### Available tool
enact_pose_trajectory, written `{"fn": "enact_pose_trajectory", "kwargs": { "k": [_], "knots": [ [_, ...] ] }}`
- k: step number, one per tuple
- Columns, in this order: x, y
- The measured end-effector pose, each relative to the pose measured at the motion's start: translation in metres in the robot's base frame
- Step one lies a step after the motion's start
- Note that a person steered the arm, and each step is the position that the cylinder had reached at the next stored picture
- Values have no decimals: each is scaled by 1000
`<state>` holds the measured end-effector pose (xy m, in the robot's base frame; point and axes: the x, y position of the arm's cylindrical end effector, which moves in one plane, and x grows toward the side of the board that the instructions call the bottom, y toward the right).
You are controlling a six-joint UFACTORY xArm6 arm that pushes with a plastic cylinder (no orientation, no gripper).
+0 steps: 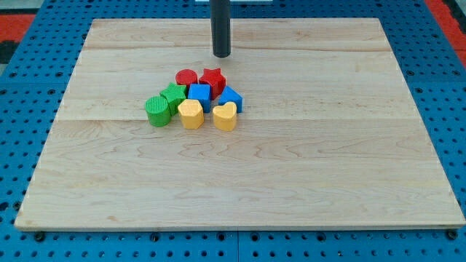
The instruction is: Point your arm slightly left and down
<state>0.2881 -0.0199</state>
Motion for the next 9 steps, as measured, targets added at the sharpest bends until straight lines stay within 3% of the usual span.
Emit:
{"fn": "enact_pose_trajectory", "kwargs": {
  "k": [1, 2, 4, 6, 9],
  "knots": [
    [0, 16],
    [-19, -32],
    [-23, -191],
    [47, -253],
    [180, -221]
  ]
}}
